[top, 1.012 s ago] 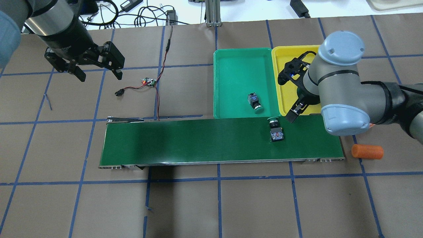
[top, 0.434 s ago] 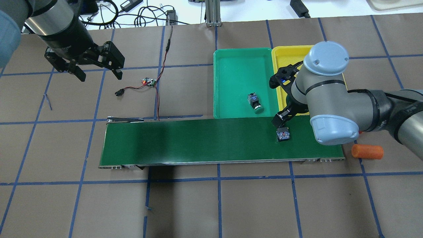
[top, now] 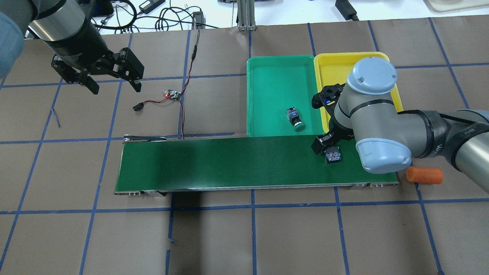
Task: Sort buttons by color to trays
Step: 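Grasp the last green-capped button on the belt with right gripper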
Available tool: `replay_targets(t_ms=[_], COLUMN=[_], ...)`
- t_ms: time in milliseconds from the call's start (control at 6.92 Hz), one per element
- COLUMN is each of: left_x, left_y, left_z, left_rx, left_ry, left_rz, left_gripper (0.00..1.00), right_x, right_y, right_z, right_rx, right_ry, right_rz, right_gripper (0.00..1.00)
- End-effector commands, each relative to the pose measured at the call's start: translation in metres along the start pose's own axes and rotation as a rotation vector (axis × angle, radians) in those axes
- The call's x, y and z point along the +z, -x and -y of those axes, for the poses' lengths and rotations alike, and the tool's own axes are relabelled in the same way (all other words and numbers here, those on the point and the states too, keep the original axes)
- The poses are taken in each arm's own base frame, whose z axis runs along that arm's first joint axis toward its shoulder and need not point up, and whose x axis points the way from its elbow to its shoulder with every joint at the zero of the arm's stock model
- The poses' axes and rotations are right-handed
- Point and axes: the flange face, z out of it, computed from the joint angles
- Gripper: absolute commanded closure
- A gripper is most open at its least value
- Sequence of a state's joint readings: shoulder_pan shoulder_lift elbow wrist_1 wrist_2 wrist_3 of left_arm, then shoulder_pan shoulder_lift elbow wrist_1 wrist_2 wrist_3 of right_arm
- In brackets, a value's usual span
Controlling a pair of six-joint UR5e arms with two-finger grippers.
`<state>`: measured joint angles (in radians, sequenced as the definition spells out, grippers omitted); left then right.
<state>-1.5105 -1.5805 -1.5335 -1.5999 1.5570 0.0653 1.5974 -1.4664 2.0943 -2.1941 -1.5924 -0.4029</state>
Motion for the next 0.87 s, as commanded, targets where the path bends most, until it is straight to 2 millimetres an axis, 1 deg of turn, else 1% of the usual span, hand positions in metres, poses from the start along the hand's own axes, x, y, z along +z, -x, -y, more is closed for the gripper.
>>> replay_targets(t_ms=[0, 145, 289, 434, 578, 723], left_x=[0.000, 0.000, 0.001, 0.000, 0.000, 0.000], left_y=[0.000, 0.000, 0.000, 0.001, 0.000, 0.001], left_z=[0.000, 0.000, 0.000, 0.001, 0.000, 0.001], left_rx=[0.001, 0.001, 0.000, 0.000, 0.000, 0.000], left_ry=[0.000, 0.000, 0.002, 0.000, 0.000, 0.000], left_rz=[0.000, 0.000, 0.000, 0.000, 0.000, 0.000], left_gripper=[0.00, 0.00, 0.00, 0.00, 0.00, 0.00], right_x=[0.012, 0.013, 0.011, -0.004, -0.020, -0.027], right_y=[-0.005, -0.011, -0.012, -0.015, -0.023, -0.023], right_z=[-0.011, -0.012, -0.011, 0.000, 0.028, 0.065], right_rx=[0.045, 0.060, 0.061, 0.059, 0.051, 0.031], right_ry=[0.029, 0.032, 0.025, -0.012, -0.052, -0.083], right_rz=[0.011, 0.013, 0.013, 0.000, -0.005, 0.021], right_gripper=[0.56, 0.84, 0.91, 0.92, 0.91, 0.89])
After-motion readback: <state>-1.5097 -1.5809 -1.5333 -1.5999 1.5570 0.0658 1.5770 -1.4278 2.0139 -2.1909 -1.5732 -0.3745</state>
